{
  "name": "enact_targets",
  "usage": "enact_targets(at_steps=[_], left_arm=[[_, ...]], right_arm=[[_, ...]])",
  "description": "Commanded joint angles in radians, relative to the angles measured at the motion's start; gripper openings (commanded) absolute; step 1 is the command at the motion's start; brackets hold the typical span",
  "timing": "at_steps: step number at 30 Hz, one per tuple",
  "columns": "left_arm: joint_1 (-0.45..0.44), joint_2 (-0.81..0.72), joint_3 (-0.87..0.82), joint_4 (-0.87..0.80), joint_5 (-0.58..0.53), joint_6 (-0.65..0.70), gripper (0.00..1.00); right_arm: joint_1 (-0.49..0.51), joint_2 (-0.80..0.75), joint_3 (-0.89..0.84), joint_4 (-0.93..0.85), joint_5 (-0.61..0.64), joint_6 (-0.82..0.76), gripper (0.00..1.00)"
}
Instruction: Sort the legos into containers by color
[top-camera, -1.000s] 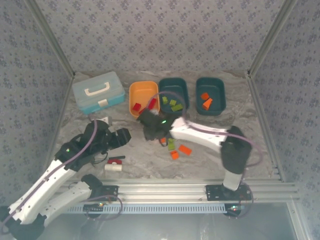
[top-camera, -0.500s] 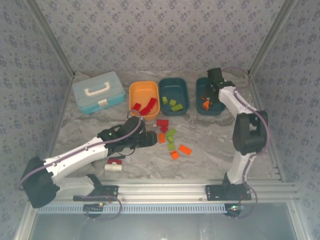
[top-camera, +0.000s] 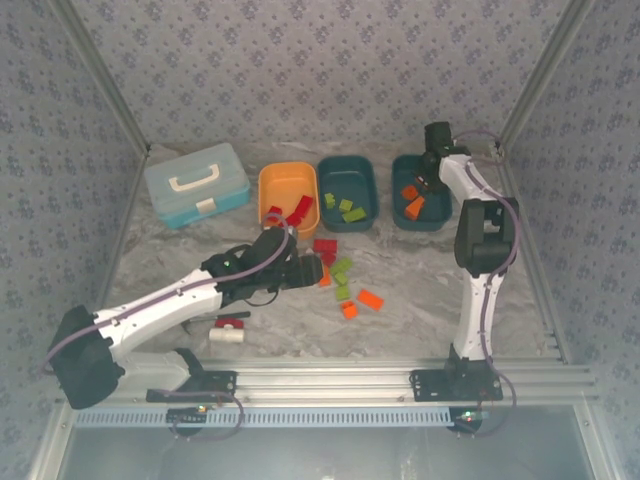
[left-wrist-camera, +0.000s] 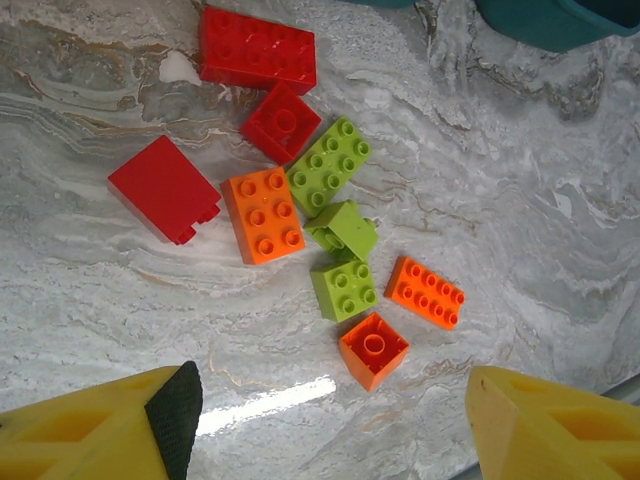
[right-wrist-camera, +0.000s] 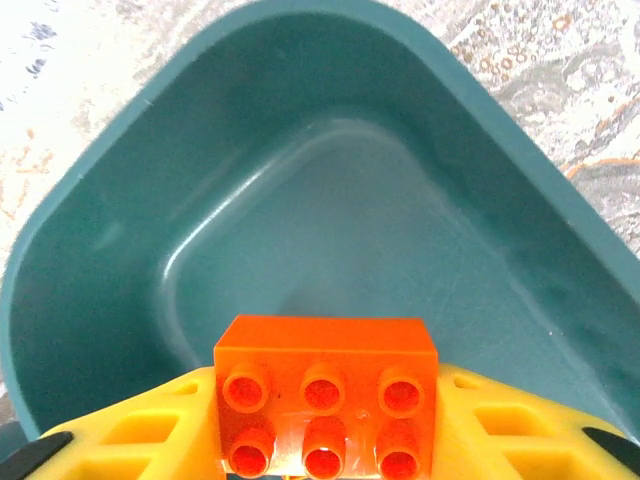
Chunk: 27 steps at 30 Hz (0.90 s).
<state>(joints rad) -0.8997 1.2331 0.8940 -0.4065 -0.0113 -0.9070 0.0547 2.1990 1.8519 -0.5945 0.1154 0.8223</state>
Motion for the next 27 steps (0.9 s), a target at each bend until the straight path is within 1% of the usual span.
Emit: enact_targets(at_steps=[1,6,10,13,16,20,22,24,27], left_arm=[[-0.011,0.018,0.017,0.006,0.008,-0.011,0.72],[-0.021,0.054,0.016,0.001,0.011,-0.016,0.72],[-0.031,0.103,0.032,-0.014,0.032,-0.021,0.72],[-0.046,0.134,0.050,-0.024,0.040,-0.029,0.72],[-0.057,0.144,0.072,-0.032,0.042,-0.042,0.72],[-0.068,0.136,0.121,-0.068,0.029,-0.044,0.72],[-0.068,0.140,0.152,-0.110,0.023,-0.047,0.72],[-0.068,0.147,0.176,-0.148,0.014,-0.049,0.71],[-0.068,0.148,0.180,-0.182,-0.018,-0.066,0.71]], right_arm=[[-0.004,0.039,0.056,-0.097,0.016,0.059,0.48],[-0.006,0.050,0.104,-0.131,0.008,0.053,0.50],[-0.010,0.050,0.165,-0.177,-0.019,0.040,0.64],[-0.013,0.025,0.199,-0.200,-0.039,0.024,0.68],[-0.012,-0.038,0.214,-0.207,-0.051,0.001,0.71],[0.016,-0.195,0.204,-0.195,-0.039,-0.067,0.69],[0.053,-0.315,0.157,-0.179,-0.016,-0.116,0.69],[0.100,-0.448,0.065,-0.142,-0.009,-0.164,0.69],[0.210,-0.677,-0.142,-0.064,0.016,-0.240,0.69]])
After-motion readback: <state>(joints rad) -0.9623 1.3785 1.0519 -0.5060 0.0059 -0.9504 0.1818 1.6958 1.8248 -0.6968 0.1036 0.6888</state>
